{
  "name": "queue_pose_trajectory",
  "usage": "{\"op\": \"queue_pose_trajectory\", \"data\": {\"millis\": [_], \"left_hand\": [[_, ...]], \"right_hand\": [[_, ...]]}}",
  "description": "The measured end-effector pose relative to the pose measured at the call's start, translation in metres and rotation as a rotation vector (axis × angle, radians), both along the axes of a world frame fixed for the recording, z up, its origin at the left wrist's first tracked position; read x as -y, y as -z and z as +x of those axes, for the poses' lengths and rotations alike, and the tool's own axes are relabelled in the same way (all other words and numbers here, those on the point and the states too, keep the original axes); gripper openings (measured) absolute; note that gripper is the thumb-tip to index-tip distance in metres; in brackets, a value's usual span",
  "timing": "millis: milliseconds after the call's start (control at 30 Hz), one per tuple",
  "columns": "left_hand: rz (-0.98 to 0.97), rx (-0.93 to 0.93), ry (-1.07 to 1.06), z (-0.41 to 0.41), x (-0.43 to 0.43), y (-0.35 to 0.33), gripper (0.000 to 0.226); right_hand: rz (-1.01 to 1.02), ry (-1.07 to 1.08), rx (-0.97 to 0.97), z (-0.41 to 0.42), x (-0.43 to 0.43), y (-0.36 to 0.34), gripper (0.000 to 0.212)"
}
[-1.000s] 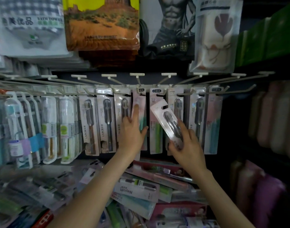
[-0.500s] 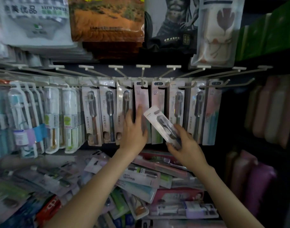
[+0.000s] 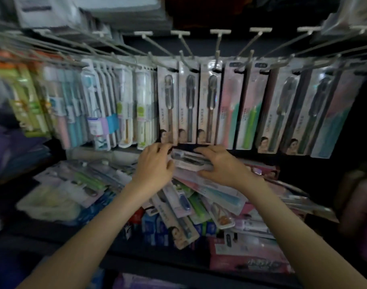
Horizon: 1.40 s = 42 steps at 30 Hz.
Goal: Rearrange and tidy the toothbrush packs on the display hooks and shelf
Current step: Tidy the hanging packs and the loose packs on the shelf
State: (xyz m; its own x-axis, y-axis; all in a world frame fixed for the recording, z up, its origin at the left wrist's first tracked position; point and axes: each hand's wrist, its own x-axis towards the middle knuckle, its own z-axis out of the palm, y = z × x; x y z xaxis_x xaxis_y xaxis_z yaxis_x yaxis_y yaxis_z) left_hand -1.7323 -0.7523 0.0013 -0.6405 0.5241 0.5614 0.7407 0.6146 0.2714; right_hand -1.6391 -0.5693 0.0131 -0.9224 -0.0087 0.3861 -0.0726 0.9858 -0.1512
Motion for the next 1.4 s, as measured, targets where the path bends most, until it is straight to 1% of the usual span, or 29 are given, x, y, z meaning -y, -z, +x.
{"op": "queue_pose_trajectory", "data": {"millis": [133, 267, 367, 433, 500, 567, 667, 767, 900, 967, 1067, 1100, 1233, 1300, 1400], "left_hand": [[-0.165, 0.071, -0.068, -0.015, 0.028, 0.019, 0.05], [-0.202, 0.133, -0.053, -0.029, 0.044, 0.029, 0.058], [-0.2, 0.165, -0.028, -0.037, 0.048, 0.032, 0.057], [-0.213, 0.208, -0.007, -0.041, 0.048, 0.035, 0.054], [-0.247, 0.284, 0.005, -0.044, 0.049, 0.039, 0.06], [-0.28, 0.31, 0.0, -0.046, 0.05, 0.043, 0.065], [-0.254, 0.289, -0.005, -0.042, 0.049, 0.045, 0.067], [-0.162, 0.283, 0.007, -0.035, 0.045, 0.048, 0.074], [-0.086, 0.298, 0.006, -0.028, 0.039, 0.056, 0.088], [-0.046, 0.292, 0.013, -0.022, 0.036, 0.058, 0.092], [0.023, 0.304, 0.064, -0.011, 0.031, 0.06, 0.093], [0.017, 0.3, 0.066, -0.008, 0.029, 0.06, 0.091], [-0.112, 0.227, 0.028, -0.001, 0.026, 0.067, 0.078], [-0.105, 0.221, 0.015, 0.002, 0.026, 0.069, 0.074], [-0.068, 0.195, -0.008, 0.01, 0.026, 0.069, 0.071]], "right_hand": [[0.062, -0.048, 0.095, -0.036, 0.034, 0.012, 0.057], [0.102, -0.024, 0.085, -0.056, 0.052, 0.013, 0.054], [0.254, 0.015, 0.099, -0.062, 0.058, 0.011, 0.055], [0.365, 0.038, 0.162, -0.062, 0.061, 0.011, 0.056], [0.448, 0.055, 0.234, -0.061, 0.062, 0.013, 0.057], [0.487, 0.072, 0.244, -0.06, 0.063, 0.016, 0.057], [0.478, 0.077, 0.167, -0.058, 0.063, 0.021, 0.057], [0.447, 0.068, 0.06, -0.054, 0.061, 0.033, 0.059], [0.266, 0.076, -0.067, -0.048, 0.058, 0.039, 0.063], [0.213, 0.084, -0.099, -0.045, 0.057, 0.04, 0.065], [0.194, 0.052, -0.115, -0.04, 0.056, 0.043, 0.065], [0.192, 0.042, -0.112, -0.039, 0.055, 0.044, 0.064], [0.258, 0.016, -0.079, -0.034, 0.052, 0.042, 0.059], [0.289, 0.032, -0.038, -0.032, 0.053, 0.042, 0.059], [0.233, 0.07, -0.013, -0.03, 0.053, 0.044, 0.06]]}}
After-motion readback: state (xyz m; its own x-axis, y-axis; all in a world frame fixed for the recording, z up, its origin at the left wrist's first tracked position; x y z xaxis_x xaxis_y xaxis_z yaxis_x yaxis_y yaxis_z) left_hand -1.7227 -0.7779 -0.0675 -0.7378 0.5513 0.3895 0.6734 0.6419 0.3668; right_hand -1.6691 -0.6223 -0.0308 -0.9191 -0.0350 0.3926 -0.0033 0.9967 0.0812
